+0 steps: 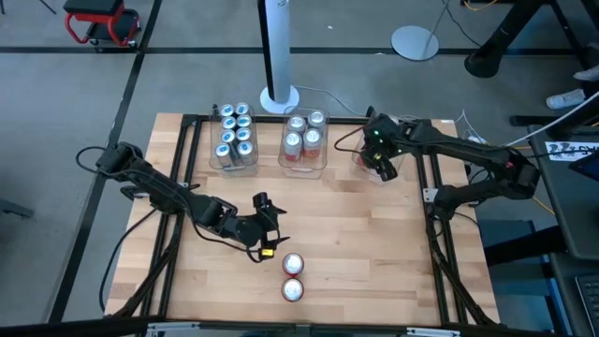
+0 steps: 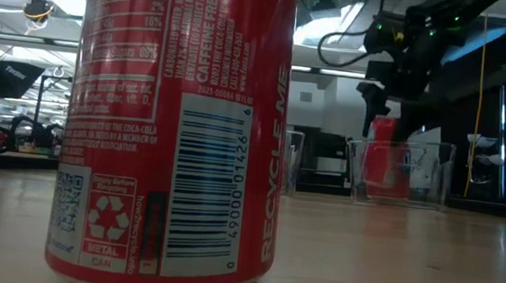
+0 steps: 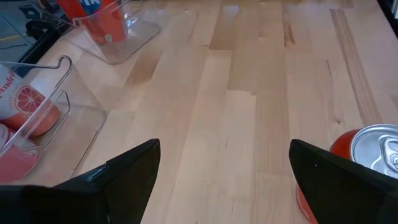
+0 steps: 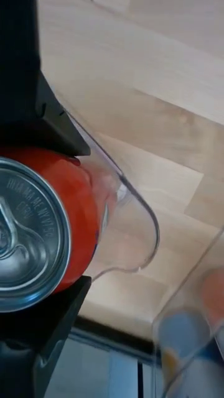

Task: Sort soda cans
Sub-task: Put the red soda can into the right transparent bin

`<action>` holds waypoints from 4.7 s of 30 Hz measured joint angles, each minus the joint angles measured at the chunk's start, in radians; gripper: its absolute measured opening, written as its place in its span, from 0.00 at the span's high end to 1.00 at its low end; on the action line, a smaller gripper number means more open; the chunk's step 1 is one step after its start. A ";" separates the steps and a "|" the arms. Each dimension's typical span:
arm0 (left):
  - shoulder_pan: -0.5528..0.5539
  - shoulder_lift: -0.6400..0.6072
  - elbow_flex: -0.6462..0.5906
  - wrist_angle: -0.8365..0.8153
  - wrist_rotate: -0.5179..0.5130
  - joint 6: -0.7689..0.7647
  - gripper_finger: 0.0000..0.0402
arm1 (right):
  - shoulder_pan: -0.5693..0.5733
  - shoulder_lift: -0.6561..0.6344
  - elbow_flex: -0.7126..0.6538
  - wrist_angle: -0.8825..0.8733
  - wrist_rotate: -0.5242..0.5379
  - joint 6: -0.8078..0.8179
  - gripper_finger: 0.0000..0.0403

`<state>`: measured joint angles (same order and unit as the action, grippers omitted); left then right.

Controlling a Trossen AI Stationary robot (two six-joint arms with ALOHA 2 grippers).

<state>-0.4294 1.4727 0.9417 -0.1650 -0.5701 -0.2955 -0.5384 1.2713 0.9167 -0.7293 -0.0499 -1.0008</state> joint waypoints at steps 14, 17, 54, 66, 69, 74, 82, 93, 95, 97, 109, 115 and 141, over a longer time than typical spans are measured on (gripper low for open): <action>0.000 0.000 0.000 0.000 0.000 -0.005 0.14 | 0.001 0.094 -0.001 0.065 0.050 -0.001 0.05; 0.000 0.001 0.000 0.000 0.000 -0.005 0.14 | 0.001 0.094 -0.001 0.069 0.076 -0.003 0.04; -0.147 0.001 -0.059 0.004 0.054 -0.108 0.14 | 0.952 0.038 -0.147 0.771 0.226 0.080 0.12; -0.188 0.021 -0.310 0.435 0.039 -0.133 0.14 | 0.993 0.336 -0.152 1.138 0.224 0.103 0.12; -0.187 0.044 -0.337 0.528 0.041 -0.114 0.14 | 0.993 0.409 -0.152 1.256 0.215 0.116 0.12; -0.183 0.110 -0.346 0.640 0.047 -0.089 0.14 | 1.003 0.497 -0.152 1.418 0.215 0.164 0.12; -0.181 0.200 -0.346 0.752 0.072 -0.087 0.14 | 1.012 0.575 -0.120 1.551 0.215 0.217 0.12; -0.107 0.259 -0.346 0.840 0.071 -0.068 0.14 | 1.004 0.639 -0.047 1.500 0.300 0.170 0.12; -0.082 0.259 -0.346 0.841 0.061 -0.065 0.14 | 1.002 0.634 -0.047 1.475 0.334 0.157 0.12; -0.054 0.259 -0.346 0.845 0.055 -0.057 0.14 | 0.995 0.634 -0.046 1.454 0.356 0.141 0.12; 0.005 0.259 -0.345 0.838 0.062 -0.041 0.14 | 0.975 0.469 0.008 1.074 0.379 0.045 0.12; 0.004 0.259 -0.345 0.838 0.062 -0.046 0.14 | 0.921 0.433 0.251 0.570 0.248 0.046 0.12; -0.056 0.258 -0.345 0.723 0.061 -0.117 0.14 | 0.819 0.602 0.434 0.294 0.005 0.291 0.12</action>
<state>-0.4857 1.7306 0.5964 0.5575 -0.5091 -0.4122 0.2806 1.8732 1.3502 -0.4352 -0.0452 -0.7100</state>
